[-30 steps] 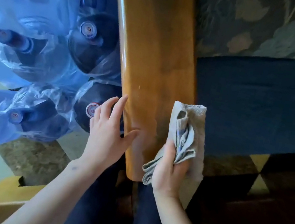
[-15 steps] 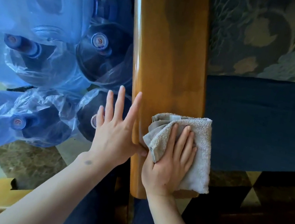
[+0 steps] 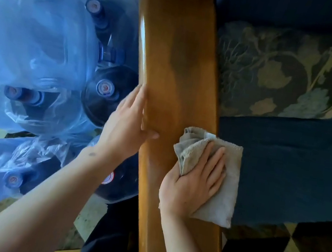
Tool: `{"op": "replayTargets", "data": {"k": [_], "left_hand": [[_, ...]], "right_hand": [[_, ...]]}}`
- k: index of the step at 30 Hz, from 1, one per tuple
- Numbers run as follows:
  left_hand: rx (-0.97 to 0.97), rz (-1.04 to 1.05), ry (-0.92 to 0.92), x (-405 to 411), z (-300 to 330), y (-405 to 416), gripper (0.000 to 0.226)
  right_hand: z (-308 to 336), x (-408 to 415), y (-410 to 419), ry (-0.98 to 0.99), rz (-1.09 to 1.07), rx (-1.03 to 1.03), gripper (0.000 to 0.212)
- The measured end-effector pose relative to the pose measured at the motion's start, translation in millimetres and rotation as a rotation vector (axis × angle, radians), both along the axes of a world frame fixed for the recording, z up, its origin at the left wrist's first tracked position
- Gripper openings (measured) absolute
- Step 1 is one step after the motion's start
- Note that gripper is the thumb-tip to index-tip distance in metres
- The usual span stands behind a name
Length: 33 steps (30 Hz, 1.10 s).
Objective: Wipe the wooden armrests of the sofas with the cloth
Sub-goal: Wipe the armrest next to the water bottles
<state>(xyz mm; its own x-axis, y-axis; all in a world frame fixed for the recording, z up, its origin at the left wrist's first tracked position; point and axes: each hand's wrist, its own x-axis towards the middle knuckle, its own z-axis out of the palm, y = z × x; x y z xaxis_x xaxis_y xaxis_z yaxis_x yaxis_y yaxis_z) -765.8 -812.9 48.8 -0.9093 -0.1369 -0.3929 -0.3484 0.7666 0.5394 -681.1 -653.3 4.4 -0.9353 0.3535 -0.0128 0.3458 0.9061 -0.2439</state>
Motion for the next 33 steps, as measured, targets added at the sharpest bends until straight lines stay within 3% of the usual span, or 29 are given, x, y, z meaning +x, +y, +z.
{"op": "replayTargets", "data": {"k": [7,15,21,26,33], "left_hand": [[-0.311,-0.275,-0.177,-89,2,-21,0.173],[-0.327,-0.285,-0.200,-94,-4,-25,0.179],[-0.292,-0.229,-0.190,-89,-12,-26,0.179],[-0.218,-0.227,-0.208,-90,-14,-30,0.176],[-0.179,-0.131,-0.190,-83,-10,-29,0.171]], "right_hand": [[-2,-115,-40,0.122,-0.120,-0.035,0.068],[-6,-193,-71,0.187,-0.067,-0.091,0.065],[-8,-247,-87,0.259,0.182,-0.157,0.063],[-10,-266,-86,0.287,0.518,-0.229,0.055],[-2,-307,-82,0.181,0.904,-0.290,0.060]]}}
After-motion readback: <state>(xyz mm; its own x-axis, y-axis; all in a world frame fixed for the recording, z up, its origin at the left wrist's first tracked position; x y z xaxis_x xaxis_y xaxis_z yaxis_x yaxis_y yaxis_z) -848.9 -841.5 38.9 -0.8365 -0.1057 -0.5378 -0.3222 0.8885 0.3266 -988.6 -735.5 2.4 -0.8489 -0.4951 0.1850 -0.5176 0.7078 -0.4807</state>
